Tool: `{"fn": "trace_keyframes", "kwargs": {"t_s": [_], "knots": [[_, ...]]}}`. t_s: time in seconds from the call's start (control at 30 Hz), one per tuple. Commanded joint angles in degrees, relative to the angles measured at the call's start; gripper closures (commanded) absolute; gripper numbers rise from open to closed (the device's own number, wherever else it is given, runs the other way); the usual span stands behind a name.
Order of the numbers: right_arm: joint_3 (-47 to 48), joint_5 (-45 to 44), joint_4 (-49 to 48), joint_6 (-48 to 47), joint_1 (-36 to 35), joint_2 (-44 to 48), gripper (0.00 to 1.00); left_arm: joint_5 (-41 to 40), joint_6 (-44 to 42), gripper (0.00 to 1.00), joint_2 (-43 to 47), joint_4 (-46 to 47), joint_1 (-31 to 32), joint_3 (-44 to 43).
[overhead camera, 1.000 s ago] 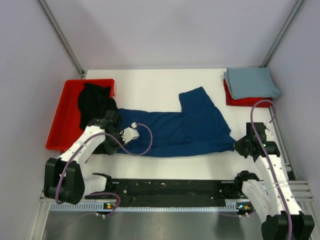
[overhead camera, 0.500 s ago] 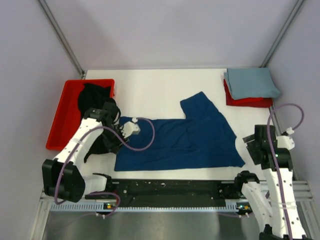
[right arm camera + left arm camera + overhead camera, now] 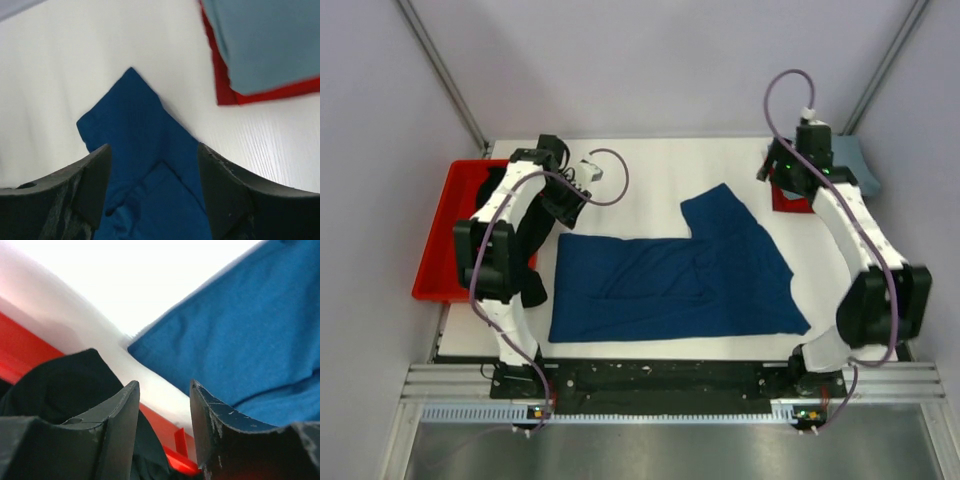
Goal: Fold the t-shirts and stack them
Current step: Grap the side of the flattened tshirt furthest away from the robot with both arms
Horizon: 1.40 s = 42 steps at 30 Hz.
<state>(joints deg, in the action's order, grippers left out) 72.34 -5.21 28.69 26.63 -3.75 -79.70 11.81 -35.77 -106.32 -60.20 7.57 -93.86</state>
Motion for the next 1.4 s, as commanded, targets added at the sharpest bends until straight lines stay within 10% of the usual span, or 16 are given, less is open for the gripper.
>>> {"fn": "trace_keyframes", "kwargs": {"t_s": [0.0, 0.5, 0.7, 0.93, 1.1, 1.23, 1.37], "knots": [[15.95, 7.67, 2.23, -16.6, -4.07, -18.52, 0.34, 1.98, 2.72, 0.51, -6.34, -0.7, -2.21, -5.27], [61.15, -0.5, 21.3, -25.58, -9.43, -66.71, 0.4, 3.83, 3.43, 0.5, -15.49, 0.53, -4.32, -6.6], [57.57, 4.15, 23.6, -25.66, -10.4, -66.37, 0.52, 4.45, 1.93, 0.5, -16.72, 0.09, -4.5, -6.07], [55.02, 8.38, 24.4, -25.67, -11.02, -64.18, 0.99, 6.47, 0.0, 0.5, -19.53, -3.52, -4.5, -7.04], [53.27, 9.51, 24.31, -25.4, -10.84, -57.86, 1.0, 4.8, -0.18, 0.64, -19.54, -2.81, -4.5, -6.68], [48.62, 10.49, 23.52, -24.35, -10.75, -49.87, 1.0, 5.15, -0.09, 1.0, -18.75, -2.55, -4.5, -6.77], [36.16, 10.66, 20.54, -22.95, -10.75, -37.41, 1.0, 8.48, -0.88, 1.0, -11.48, 0.34, -4.5, -2.13]]}}
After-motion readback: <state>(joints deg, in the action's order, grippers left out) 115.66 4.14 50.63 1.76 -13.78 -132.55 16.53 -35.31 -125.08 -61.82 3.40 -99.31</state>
